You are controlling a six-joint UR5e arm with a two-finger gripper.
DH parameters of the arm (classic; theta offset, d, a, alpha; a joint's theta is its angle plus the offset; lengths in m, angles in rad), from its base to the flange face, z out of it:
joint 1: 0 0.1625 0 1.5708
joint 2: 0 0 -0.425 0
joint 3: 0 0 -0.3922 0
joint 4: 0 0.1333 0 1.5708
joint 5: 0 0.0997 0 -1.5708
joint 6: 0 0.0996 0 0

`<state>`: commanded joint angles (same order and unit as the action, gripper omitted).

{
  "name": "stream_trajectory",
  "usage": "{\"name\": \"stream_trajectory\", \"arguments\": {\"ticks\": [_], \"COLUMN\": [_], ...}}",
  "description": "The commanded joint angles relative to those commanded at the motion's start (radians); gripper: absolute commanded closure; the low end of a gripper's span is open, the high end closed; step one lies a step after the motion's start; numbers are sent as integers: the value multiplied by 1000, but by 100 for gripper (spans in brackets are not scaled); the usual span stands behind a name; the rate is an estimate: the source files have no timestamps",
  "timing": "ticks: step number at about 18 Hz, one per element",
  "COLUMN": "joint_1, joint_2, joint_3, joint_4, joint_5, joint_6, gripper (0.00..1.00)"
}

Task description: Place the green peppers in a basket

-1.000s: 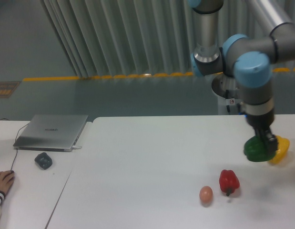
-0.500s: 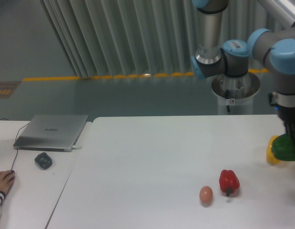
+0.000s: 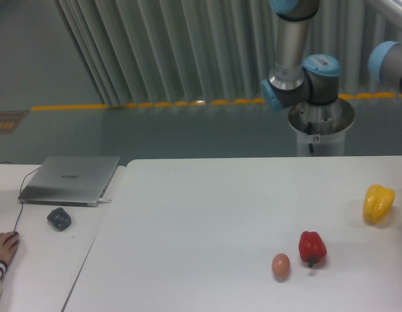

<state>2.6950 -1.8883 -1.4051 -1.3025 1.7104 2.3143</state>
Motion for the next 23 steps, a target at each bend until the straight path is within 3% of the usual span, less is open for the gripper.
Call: {"name": "stream_trajectory", "arguments": {"ticks": [3, 6, 7, 8, 9, 19, 23], "joint_1": [34, 61, 68, 71, 71, 89, 80], "joint_2": [-6, -12, -12, -12, -11, -12, -5], "joint_3": [-18, -23, -26, -35, -43, -38, -35], "joint_4": [37, 61, 65, 66, 75, 88, 83], "joint_5": [2, 2, 2, 0, -2, -40, -80], "joint_6": [109, 195, 218, 226, 220, 201, 102], "gripper": [66, 53, 39, 12, 0, 0, 0]}}
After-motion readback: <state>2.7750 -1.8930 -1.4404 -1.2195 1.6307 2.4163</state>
